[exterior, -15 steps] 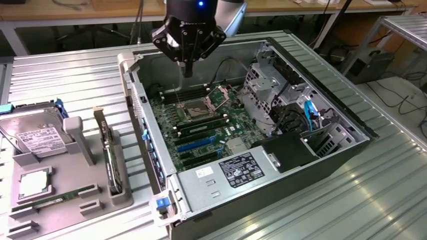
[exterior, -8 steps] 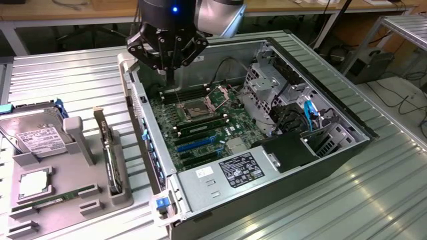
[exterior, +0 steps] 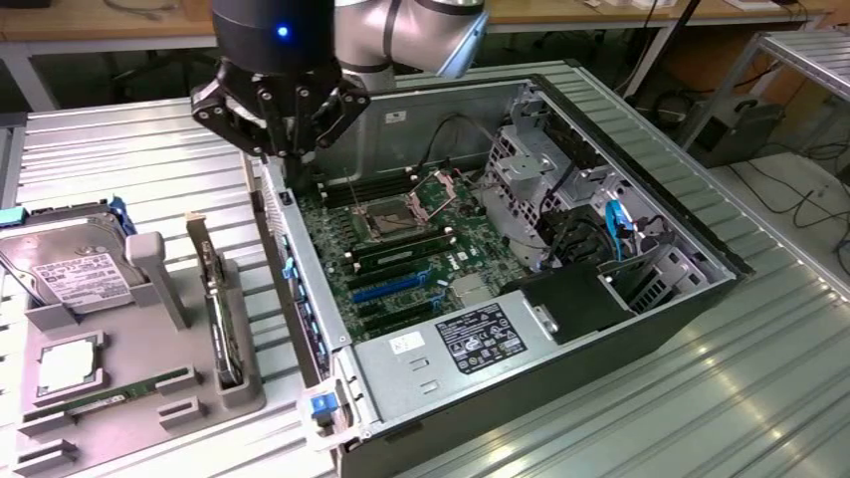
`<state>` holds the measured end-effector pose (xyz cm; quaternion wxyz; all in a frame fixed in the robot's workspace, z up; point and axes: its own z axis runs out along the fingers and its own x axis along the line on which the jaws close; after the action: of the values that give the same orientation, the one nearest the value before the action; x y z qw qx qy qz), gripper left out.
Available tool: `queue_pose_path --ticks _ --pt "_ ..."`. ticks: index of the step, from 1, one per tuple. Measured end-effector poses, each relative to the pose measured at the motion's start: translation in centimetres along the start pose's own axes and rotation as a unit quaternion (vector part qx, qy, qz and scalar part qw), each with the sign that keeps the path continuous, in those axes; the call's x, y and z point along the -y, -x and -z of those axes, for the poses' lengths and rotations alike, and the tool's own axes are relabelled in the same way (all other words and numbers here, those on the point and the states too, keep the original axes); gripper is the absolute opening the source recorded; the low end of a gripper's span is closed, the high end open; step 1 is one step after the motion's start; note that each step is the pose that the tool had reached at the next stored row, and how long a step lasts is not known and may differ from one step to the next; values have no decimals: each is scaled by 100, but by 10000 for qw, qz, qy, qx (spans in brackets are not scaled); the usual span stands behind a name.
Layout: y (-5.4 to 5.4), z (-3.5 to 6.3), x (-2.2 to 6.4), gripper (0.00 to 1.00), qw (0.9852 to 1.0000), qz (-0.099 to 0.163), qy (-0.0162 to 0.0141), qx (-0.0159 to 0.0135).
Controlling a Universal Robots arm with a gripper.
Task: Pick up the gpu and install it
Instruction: 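Reach for the gpu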
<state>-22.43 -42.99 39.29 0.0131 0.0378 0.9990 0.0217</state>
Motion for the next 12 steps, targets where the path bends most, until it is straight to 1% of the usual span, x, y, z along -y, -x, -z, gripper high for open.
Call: queue_pose_path --ticks 2,3,5,6,10,12 --pt "-106 -3 22 11 10000 -1 -1 -1" --pt "-183 -12 37 11 10000 -1 -1 0" --pt "-285 -29 55 11 10000 0 -3 -1" --pt "-374 -45 69 11 10000 -1 -4 0" --pt "-584 -89 103 11 10000 -1 -6 0" --pt "-733 -126 136 11 10000 0 -6 0"
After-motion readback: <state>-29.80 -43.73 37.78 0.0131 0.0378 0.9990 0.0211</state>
